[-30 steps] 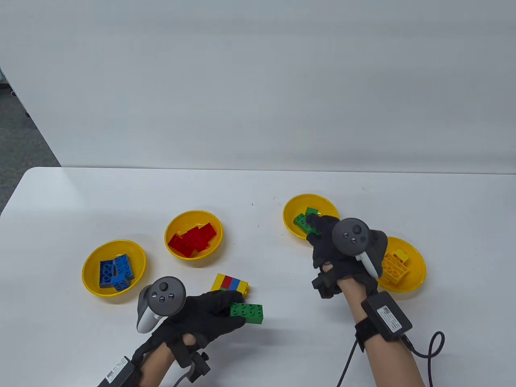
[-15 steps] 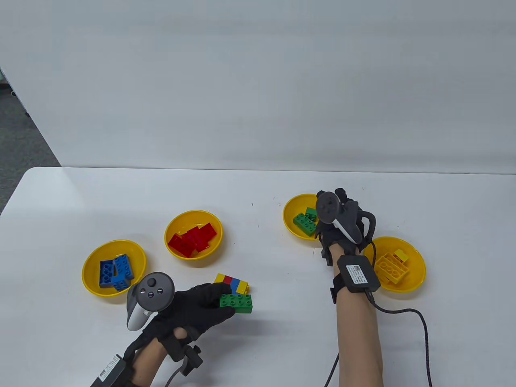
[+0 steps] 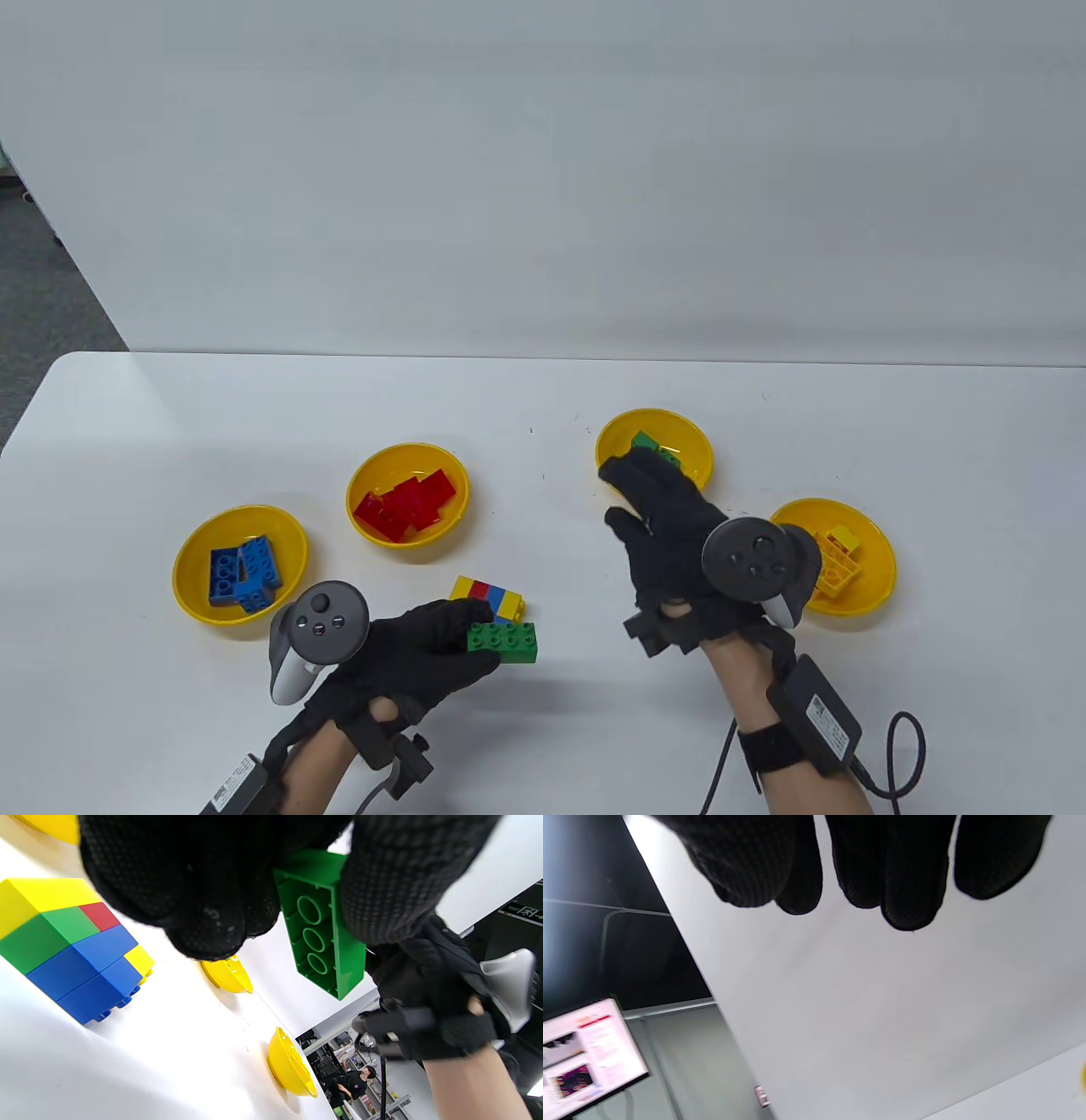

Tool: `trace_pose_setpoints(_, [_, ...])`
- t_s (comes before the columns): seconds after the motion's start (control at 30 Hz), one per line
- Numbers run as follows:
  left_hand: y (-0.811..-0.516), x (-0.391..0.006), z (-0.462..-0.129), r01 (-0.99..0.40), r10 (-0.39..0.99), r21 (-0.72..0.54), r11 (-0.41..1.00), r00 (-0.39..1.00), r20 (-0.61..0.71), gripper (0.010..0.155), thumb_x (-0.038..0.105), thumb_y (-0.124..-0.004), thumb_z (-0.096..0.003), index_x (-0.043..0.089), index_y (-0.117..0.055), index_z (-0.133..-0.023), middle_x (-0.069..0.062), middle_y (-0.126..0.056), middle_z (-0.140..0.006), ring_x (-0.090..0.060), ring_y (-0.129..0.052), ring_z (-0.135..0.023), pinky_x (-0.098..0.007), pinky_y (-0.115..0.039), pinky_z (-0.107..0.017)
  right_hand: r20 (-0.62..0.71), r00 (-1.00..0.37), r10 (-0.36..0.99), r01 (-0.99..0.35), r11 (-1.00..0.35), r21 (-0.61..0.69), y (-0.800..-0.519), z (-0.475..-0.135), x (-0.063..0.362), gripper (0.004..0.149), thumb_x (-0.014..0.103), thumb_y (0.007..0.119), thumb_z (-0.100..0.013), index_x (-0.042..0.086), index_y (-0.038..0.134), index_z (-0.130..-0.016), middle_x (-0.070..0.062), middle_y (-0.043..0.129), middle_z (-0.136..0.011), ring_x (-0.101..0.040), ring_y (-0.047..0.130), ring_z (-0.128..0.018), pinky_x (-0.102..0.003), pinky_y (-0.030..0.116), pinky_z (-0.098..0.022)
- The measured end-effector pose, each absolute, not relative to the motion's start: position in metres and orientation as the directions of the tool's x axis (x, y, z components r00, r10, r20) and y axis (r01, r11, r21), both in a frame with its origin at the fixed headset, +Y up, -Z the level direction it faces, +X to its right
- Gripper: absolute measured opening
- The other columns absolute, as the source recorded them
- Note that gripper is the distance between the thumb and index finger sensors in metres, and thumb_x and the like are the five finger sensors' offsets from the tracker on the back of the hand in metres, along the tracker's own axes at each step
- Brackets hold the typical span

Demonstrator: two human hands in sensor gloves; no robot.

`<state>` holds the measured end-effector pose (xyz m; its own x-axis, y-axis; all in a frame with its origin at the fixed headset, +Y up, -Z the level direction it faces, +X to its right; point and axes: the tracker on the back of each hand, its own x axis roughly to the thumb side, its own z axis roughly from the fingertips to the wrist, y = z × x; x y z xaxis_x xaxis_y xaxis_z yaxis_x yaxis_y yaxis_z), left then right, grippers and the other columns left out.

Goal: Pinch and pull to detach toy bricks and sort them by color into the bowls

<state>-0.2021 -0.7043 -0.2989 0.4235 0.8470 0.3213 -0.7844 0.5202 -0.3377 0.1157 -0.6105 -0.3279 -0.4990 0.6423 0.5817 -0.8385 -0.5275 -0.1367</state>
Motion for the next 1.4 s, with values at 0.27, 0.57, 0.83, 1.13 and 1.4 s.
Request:
trace_pose_setpoints(0.27, [-0.703, -0.207, -0.296, -0.812, 0.856, -0.305, 0.498, 0.405, 0.32, 0.068, 0.048, -0.098, -0.043, 0.012, -0.079, -0.097, -0.021, -0.093, -0.086, -0.039, -0.104, -0.062, -0.055, -0.089, -0.046, 0.626, -0.358, 0.693, -0.793, -0.58, 0.188, -0.665, -0.299, 0.068, 0.057, 0.033, 0.086, -0.038, 0.017, 0.08, -0.092, -0.026, 0.074, -0.098, -0.051, 0.086, -0.076, -0.071, 0.072, -0.05])
trace_pose_setpoints(0.57, [-0.705, -0.201, -0.295, -0.823, 0.883, -0.347, 0.45, 0.352, 0.309, 0.068, 0.048, -0.098, -0.043, 0.012, -0.078, -0.097, -0.021, -0.092, -0.086, -0.039, -0.104, -0.063, -0.055, -0.088, -0.046, 0.597, -0.289, 0.749, -0.831, -0.506, 0.232, -0.688, -0.291, 0.062, 0.053, 0.025, 0.088, -0.036, 0.018, 0.083, -0.089, -0.023, 0.084, -0.089, -0.047, 0.094, -0.067, -0.068, 0.075, -0.047])
trace_pose_setpoints(0.83, [-0.709, -0.2, -0.296, -0.821, 0.893, -0.365, 0.438, 0.349, 0.285, 0.069, 0.049, -0.097, -0.0433, 0.012, -0.077, -0.098, -0.021, -0.091, -0.087, -0.04, -0.103, -0.064, -0.056, -0.088, -0.047, 0.572, -0.263, 0.777, -0.843, -0.473, 0.256, -0.695, -0.292, 0.062, 0.049, 0.023, 0.088, -0.036, 0.016, 0.088, -0.085, -0.023, 0.088, -0.085, -0.046, 0.096, -0.061, -0.067, 0.077, -0.046])
trace_pose_setpoints(1.13, [-0.706, -0.205, -0.296, -0.841, 0.902, -0.348, 0.415, 0.328, 0.282, 0.069, 0.05, -0.095, -0.0445, 0.013, -0.075, -0.1, -0.021, -0.089, -0.09, -0.041, -0.102, -0.066, -0.057, -0.087, -0.048, 0.556, -0.25, 0.792, -0.853, -0.453, 0.26, -0.69, -0.299, 0.071, 0.048, 0.022, 0.088, -0.036, 0.015, 0.089, -0.083, -0.023, 0.088, -0.084, -0.046, 0.096, -0.061, -0.067, 0.077, -0.046])
trace_pose_setpoints(1.4, [-0.7, -0.221, -0.298, -0.88, 0.913, -0.287, 0.378, 0.303, 0.274, 0.068, 0.05, -0.093, -0.0457, 0.014, -0.075, -0.1, -0.022, -0.088, -0.091, -0.041, -0.101, -0.068, -0.057, -0.086, -0.049, 0.5, -0.567, 0.655, -0.802, -0.576, -0.157, -0.635, -0.357, 0.117, 0.048, 0.021, 0.088, -0.035, 0.015, 0.089, -0.083, -0.023, 0.088, -0.085, -0.048, 0.095, -0.062, -0.068, 0.075, -0.047])
